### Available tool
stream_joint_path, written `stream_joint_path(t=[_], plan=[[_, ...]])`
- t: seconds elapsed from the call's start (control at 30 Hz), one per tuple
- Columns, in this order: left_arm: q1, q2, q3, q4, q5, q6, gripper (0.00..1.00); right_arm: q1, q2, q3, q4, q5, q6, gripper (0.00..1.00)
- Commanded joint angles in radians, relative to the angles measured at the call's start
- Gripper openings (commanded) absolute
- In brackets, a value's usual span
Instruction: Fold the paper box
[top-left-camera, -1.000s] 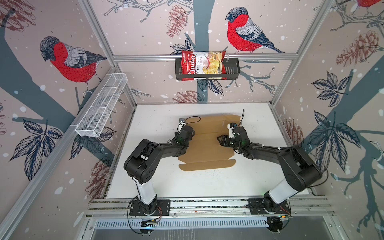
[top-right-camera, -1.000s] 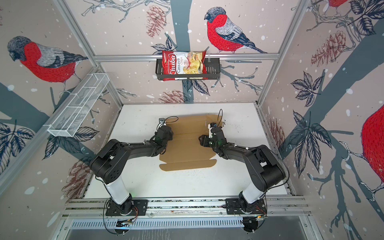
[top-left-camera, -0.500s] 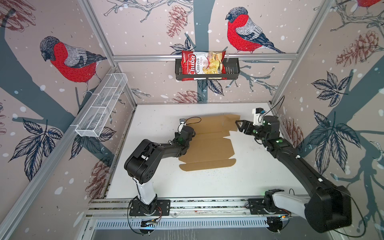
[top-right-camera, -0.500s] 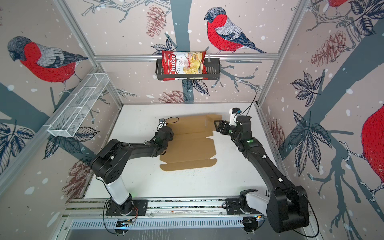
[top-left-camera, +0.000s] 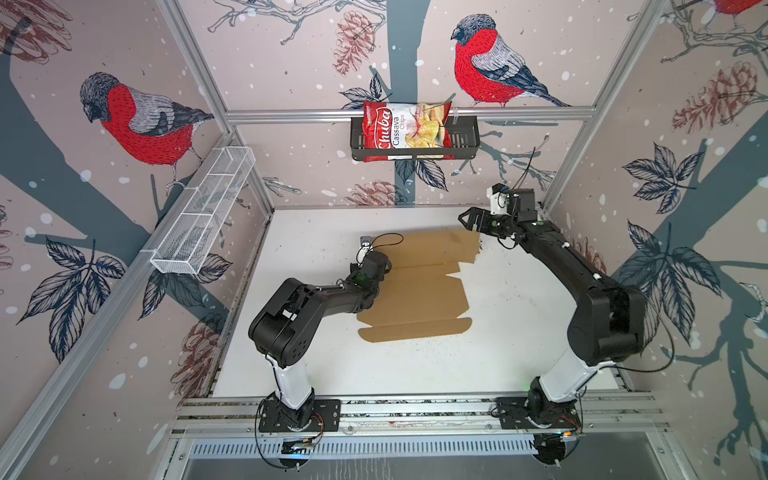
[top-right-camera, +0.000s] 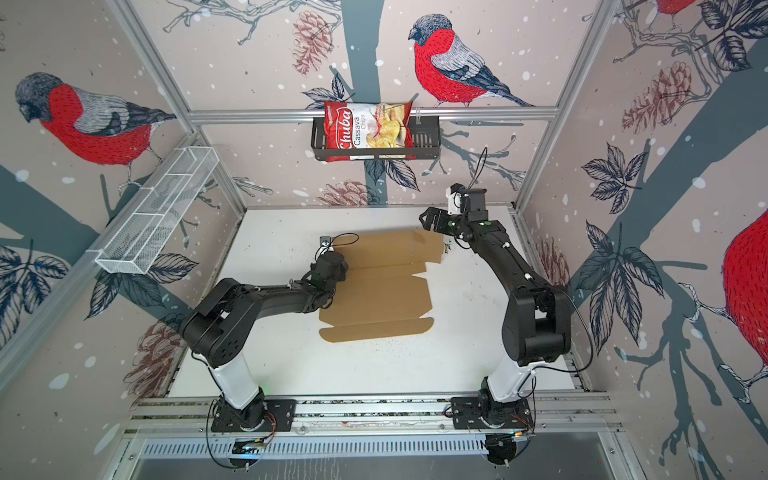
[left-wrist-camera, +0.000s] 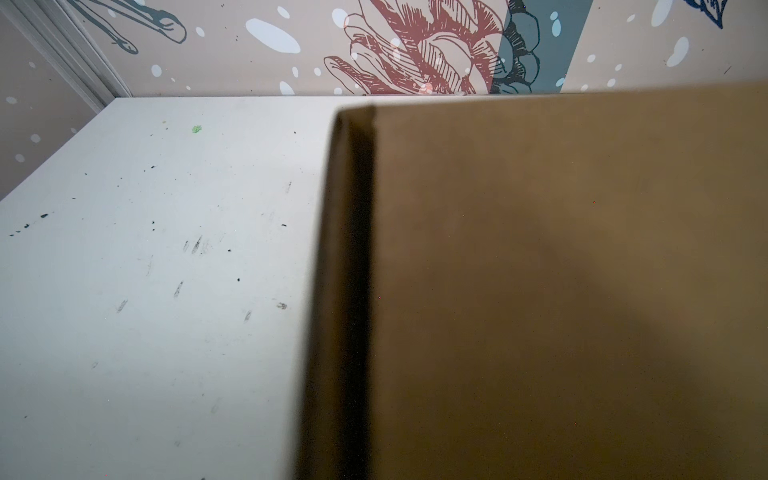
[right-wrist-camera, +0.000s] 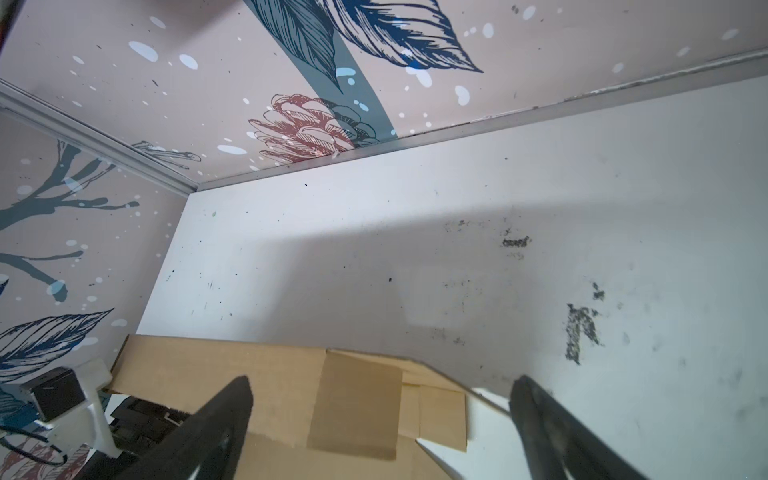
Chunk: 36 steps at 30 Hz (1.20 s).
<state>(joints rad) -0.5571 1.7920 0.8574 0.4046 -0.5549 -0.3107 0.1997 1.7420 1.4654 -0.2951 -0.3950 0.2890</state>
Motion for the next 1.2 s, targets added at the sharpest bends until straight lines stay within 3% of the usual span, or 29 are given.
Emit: stream_joint_path(t=[0.0,0.17,0.43,1.17], plan=[[0.0,0.006,-0.005,-0.173,0.023,0.065,0.0,0.004,0.064,0.07,-0.078,-0.08,-0.061,0.98],[-0.001,0.012,0.001,-0.175,0.019,0.064,0.0,0.01,0.139,0.113,-0.128,-0.174,-0.096,0.96],[0.0,0.007,0.007,-0.179,0.019,0.067,0.0,0.027,0.105,0.047,-0.167,-0.212,-0.143,0.92],[-0.004,-0.038,-0.026,-0.162,-0.005,0.041,0.0,0.106,-0.081,-0.092,-0.252,-0.169,-0.143,0.85]])
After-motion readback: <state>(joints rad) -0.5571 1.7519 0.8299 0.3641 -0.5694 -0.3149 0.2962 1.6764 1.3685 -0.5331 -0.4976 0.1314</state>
